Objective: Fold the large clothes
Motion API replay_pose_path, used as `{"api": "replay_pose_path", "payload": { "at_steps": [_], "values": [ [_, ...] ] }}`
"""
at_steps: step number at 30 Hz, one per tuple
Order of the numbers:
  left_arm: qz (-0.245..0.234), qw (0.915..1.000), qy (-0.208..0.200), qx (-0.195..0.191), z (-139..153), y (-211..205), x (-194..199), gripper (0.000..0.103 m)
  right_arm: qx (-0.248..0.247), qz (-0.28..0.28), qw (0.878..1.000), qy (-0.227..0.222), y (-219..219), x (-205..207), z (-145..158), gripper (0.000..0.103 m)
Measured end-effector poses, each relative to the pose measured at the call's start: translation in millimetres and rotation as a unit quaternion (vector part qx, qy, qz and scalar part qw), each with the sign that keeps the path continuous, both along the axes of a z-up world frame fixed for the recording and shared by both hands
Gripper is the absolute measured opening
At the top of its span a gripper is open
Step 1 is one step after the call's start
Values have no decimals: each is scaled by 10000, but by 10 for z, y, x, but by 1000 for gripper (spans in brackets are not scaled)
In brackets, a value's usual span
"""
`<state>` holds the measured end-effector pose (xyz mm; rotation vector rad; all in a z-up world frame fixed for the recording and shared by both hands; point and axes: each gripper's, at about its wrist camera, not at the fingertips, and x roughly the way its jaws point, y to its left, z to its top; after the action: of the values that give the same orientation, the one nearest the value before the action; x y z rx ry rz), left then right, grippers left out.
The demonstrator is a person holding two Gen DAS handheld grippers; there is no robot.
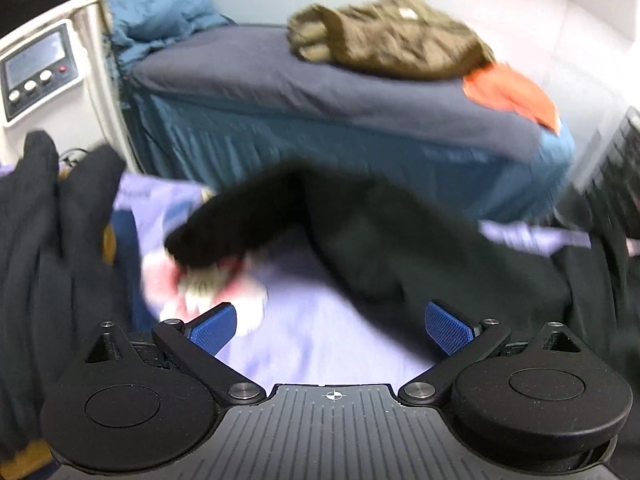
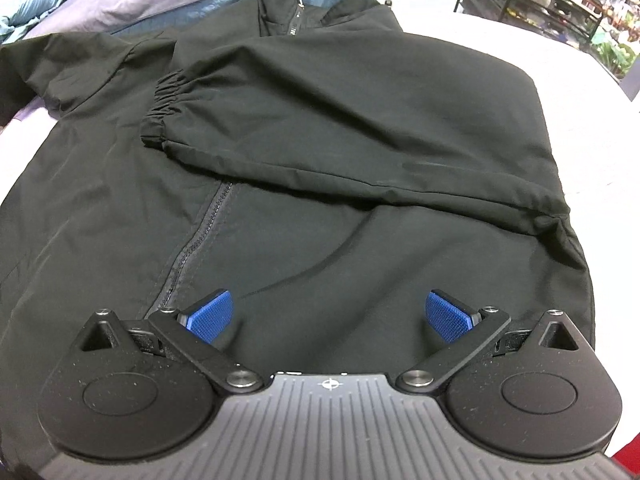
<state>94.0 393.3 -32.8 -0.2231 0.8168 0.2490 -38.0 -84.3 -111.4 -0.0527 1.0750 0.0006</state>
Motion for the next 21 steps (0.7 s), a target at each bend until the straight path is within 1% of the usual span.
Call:
{"api": "replay_pose_path", "payload": {
  "at_steps": [1,3,5,7,9,11,12,13,15,16,17,18,19,20,21],
  "values": [
    [146,9998,-72,-129,25,74,104,103,-16,3,10000,9,4,-7,5,102],
    [494,9970,-250,-536,57,250,287,103,-59,9,10000,21,16,-28,14,102],
    [964,9895,-402,-1002,51,452,420,103,-95,17,9999,31,29,-49,28,102],
    [1516,9751,-409,-1564,-13,666,539,103,-144,8,9999,19,40,-76,49,102],
    [1897,9592,-314,-2073,-124,812,654,103,-202,-7,9998,20,50,-102,60,102],
    [2118,9472,-294,-2388,-221,902,742,103,-233,-37,9997,44,55,-132,61,102],
    [2167,9442,-302,-2461,-267,927,782,103,-247,-41,9997,69,60,-146,58,102],
    [2177,9435,-287,-2480,-310,940,788,103,-269,-40,9996,99,68,-157,50,102],
    [2094,9480,-121,-2392,-397,949,871,103,-342,-17,9993,145,91,-174,39,102],
    [2023,9493,-66,-2405,-441,945,906,99,-377,7,9992,152,101,-183,36,102],
    [1963,9489,-32,-2471,-481,933,921,98,-417,38,9990,156,117,-190,35,102],
    [1895,9485,-26,-2537,-513,921,932,89,-464,78,9988,159,136,-195,32,102],
    [1830,9502,-75,-2523,-527,905,931,80,-524,132,9984,154,160,-202,33,102],
    [1741,9545,-154,-2418,-516,875,928,68,-589,200,9980,144,185,-206,34,102],
    [1606,9617,-210,-2209,-482,830,926,54,-651,288,9974,141,212,-209,35,102]
  ]
}}
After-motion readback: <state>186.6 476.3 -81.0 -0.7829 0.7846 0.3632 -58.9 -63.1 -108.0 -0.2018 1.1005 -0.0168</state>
